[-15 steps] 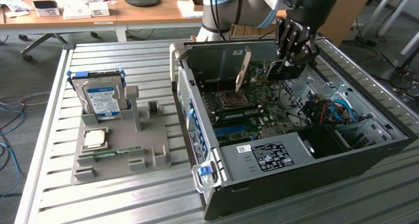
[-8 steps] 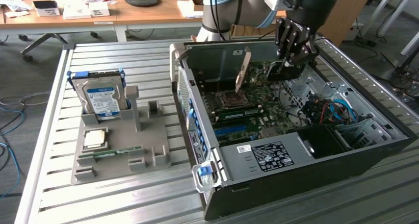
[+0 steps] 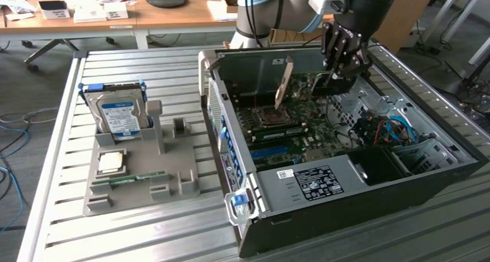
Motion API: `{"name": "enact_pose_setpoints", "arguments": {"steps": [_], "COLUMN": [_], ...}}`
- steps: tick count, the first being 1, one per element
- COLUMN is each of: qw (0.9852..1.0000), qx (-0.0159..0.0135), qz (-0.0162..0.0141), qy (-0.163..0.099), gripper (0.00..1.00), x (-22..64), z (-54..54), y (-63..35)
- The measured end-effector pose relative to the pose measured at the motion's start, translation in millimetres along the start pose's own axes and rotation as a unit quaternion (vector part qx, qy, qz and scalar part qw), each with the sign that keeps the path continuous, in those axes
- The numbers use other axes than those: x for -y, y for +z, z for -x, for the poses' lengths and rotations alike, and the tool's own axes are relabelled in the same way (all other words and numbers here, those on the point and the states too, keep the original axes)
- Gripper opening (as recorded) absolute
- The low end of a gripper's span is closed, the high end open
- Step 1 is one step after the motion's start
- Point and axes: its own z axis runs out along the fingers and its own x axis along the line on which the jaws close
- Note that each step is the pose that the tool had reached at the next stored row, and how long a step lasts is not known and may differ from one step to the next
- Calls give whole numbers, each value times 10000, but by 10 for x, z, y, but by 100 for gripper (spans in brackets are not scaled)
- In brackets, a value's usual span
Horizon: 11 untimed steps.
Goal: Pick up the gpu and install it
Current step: 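Insert the gpu into the slot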
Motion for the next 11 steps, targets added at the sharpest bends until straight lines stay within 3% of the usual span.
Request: {"name": "enact_pose_setpoints", "arguments": {"steps": [11], "qw": [10000], "qx": [0], "qz": [0], "qy": [0], "gripper": [27], "x": [0], "z": [-2], "y": [40]}}
